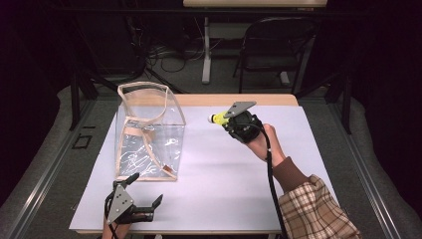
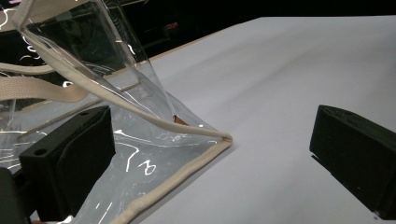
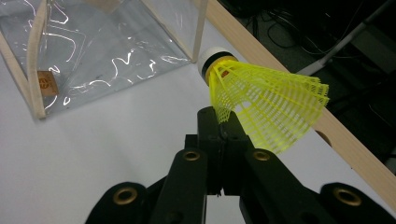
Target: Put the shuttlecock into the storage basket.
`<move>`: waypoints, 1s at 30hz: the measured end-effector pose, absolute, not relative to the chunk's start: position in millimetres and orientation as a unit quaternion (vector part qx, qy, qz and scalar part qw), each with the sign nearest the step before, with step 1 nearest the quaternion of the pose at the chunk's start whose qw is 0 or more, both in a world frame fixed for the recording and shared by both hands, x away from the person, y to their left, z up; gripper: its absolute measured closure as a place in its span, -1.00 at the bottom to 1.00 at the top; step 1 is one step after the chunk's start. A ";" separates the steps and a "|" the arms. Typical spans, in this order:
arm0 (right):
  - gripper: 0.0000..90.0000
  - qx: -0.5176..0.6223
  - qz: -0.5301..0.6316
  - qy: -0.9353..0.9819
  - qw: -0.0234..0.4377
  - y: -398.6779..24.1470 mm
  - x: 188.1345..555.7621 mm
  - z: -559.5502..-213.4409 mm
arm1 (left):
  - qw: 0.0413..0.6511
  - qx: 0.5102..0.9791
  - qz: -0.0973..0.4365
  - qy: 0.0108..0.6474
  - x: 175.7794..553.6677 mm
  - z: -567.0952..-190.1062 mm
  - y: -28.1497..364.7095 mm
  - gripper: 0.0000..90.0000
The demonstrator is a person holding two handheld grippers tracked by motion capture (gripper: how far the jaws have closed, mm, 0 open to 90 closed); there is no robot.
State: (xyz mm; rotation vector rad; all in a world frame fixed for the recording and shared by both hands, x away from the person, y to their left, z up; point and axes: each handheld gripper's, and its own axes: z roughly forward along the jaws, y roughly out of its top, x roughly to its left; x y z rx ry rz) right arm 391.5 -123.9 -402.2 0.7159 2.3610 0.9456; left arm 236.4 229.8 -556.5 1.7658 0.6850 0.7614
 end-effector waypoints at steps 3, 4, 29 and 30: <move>1.00 0.260 0.348 0.866 0.248 -122.0 391.6 -400.5 | 0.523 0.737 0.318 0.286 236.6 -556.6 229.8 -1.00; 1.00 0.259 0.347 0.867 0.248 -121.2 391.8 -399.6 | 0.523 0.737 0.318 0.286 236.6 -556.6 229.9 -1.00; 1.00 0.244 0.344 0.870 0.256 -104.5 405.1 -384.7 | 0.522 0.738 0.318 0.287 236.6 -556.5 230.2 -1.00; 1.00 0.244 0.346 0.869 0.257 -103.8 405.4 -384.2 | 0.522 0.738 0.318 0.287 236.5 -556.5 230.1 -1.00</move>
